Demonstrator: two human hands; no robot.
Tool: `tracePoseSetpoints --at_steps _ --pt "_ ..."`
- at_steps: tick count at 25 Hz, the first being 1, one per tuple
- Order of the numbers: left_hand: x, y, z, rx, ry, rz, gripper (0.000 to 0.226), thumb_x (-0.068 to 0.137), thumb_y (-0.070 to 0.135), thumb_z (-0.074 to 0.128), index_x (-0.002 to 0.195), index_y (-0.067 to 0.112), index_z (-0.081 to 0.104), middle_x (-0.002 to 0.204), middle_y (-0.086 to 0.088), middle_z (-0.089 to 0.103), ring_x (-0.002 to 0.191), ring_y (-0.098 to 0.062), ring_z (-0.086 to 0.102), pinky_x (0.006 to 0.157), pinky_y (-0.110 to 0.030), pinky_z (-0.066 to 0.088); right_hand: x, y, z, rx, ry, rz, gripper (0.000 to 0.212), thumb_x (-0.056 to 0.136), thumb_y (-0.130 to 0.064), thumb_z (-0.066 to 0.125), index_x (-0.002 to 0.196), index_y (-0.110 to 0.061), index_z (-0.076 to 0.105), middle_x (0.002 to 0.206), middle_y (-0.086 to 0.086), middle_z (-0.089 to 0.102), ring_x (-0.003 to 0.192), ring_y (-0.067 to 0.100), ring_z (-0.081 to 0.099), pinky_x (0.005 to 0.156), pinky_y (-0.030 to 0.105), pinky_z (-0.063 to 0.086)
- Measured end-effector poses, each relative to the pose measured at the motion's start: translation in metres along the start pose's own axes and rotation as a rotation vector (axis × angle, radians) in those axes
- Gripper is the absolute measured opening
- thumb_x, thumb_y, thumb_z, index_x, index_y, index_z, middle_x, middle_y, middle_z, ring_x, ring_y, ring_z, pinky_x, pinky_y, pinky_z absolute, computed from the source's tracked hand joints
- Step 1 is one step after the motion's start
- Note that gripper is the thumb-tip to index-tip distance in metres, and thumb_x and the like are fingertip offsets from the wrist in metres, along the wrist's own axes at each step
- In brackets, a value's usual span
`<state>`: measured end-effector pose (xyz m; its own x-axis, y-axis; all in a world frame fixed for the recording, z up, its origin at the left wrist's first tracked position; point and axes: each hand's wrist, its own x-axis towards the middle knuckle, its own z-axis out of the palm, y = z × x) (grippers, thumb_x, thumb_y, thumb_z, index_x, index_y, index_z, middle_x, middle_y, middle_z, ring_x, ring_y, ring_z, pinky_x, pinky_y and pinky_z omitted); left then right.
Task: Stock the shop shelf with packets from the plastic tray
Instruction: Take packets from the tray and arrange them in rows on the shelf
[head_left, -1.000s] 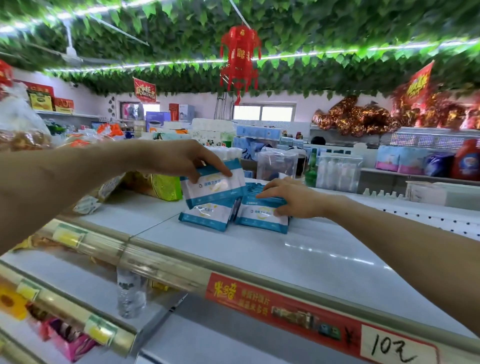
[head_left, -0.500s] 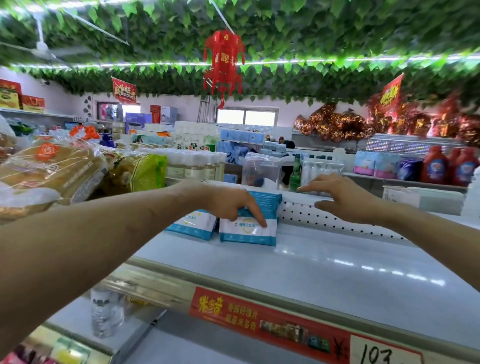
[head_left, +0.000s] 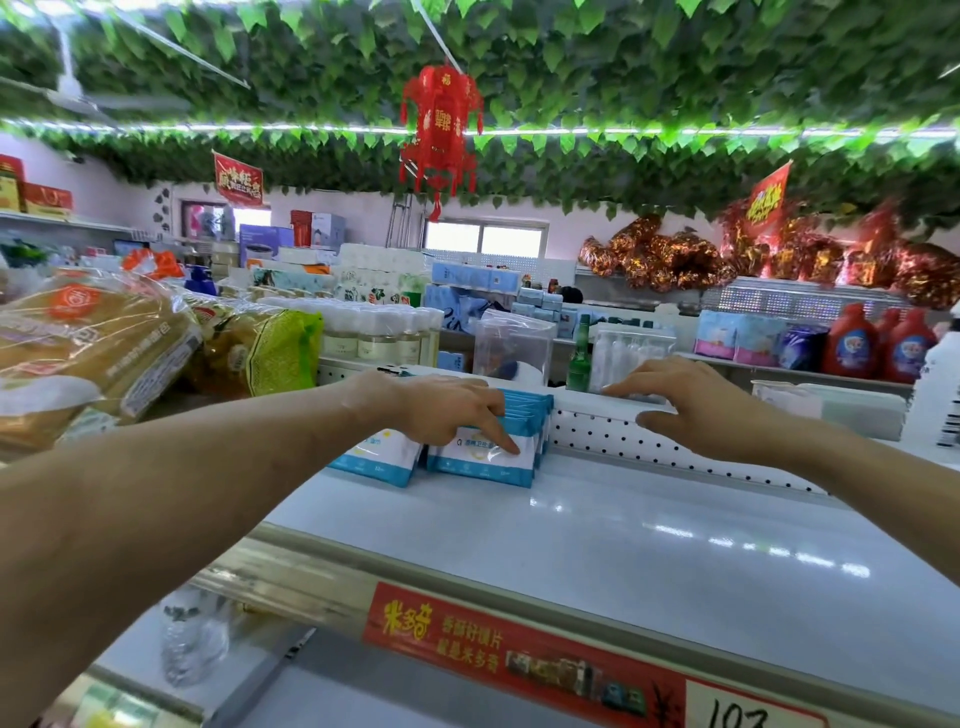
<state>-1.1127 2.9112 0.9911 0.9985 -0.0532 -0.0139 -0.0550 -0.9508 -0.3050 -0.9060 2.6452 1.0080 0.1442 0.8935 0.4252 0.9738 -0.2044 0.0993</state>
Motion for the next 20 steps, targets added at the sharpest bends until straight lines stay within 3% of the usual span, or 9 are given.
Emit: tracePoseSetpoints --at_steps 3,7,10,15,17,20 --pt "-0.005 -0.002 0.002 0.045 0.041 -0.005 0.081 0.09 -0.009 0.058 0.147 0.048 0.05 0.149 0.004 0.041 0.138 -0.019 0.035 0.109 -0.037 0.038 0.004 -0.012 -0.002 -0.004 -0.014 -0.024 0.047 0.096 -0.024 0.069 0.138 -0.044 0.058 0.128 -0.016 0.061 0.117 0.01 0.051 0.106 0.048 0.042" --pt "-0.018 -0.005 -0.004 0.086 0.081 -0.072 0.069 0.095 0.007 0.058 0.151 0.044 0.045 0.15 0.006 0.044 0.136 -0.019 0.037 0.114 -0.042 0.037 0.019 -0.039 -0.001 -0.009 -0.049 -0.073 0.047 0.097 -0.026 0.067 0.139 -0.044 0.056 0.13 -0.015 0.061 0.116 0.011 0.052 0.103 0.047 0.046" --pt "-0.046 -0.007 -0.016 0.06 0.14 -0.178 0.058 0.098 0.021 0.058 0.15 0.041 0.045 0.146 0.004 0.05 0.135 -0.02 0.041 0.114 -0.046 0.039 0.041 -0.067 0.004 0.018 -0.077 -0.125 0.045 0.097 -0.027 0.066 0.138 -0.043 0.057 0.133 -0.014 0.06 0.117 0.01 0.052 0.103 0.045 0.048" --pt "-0.15 -0.021 -0.02 0.053 0.151 -0.432 0.042 0.101 0.033 0.058 0.142 0.038 0.056 0.137 0.007 0.059 0.129 -0.018 0.048 0.105 -0.048 0.048 0.092 -0.148 0.023 0.132 -0.113 -0.327 0.042 0.099 -0.028 0.064 0.14 -0.035 0.058 0.13 -0.012 0.061 0.11 0.006 0.056 0.097 0.031 0.047" --pt "-0.202 -0.024 -0.014 0.029 0.119 -0.57 0.04 0.101 0.035 0.059 0.141 0.036 0.058 0.134 0.004 0.061 0.124 -0.02 0.054 0.103 -0.046 0.05 0.114 -0.191 0.033 0.179 -0.121 -0.44 0.04 0.1 -0.03 0.063 0.139 -0.032 0.059 0.127 -0.011 0.063 0.108 0.007 0.057 0.096 0.028 0.046" --pt "-0.275 -0.009 -0.003 -0.013 0.064 -0.772 0.039 0.102 0.038 0.058 0.14 0.029 0.06 0.132 0.0 0.062 0.114 -0.021 0.059 0.095 -0.035 0.048 0.143 -0.268 0.05 0.23 -0.176 -0.598 0.042 0.101 -0.035 0.061 0.142 -0.025 0.057 0.126 -0.007 0.063 0.108 0.011 0.058 0.099 0.035 0.048"
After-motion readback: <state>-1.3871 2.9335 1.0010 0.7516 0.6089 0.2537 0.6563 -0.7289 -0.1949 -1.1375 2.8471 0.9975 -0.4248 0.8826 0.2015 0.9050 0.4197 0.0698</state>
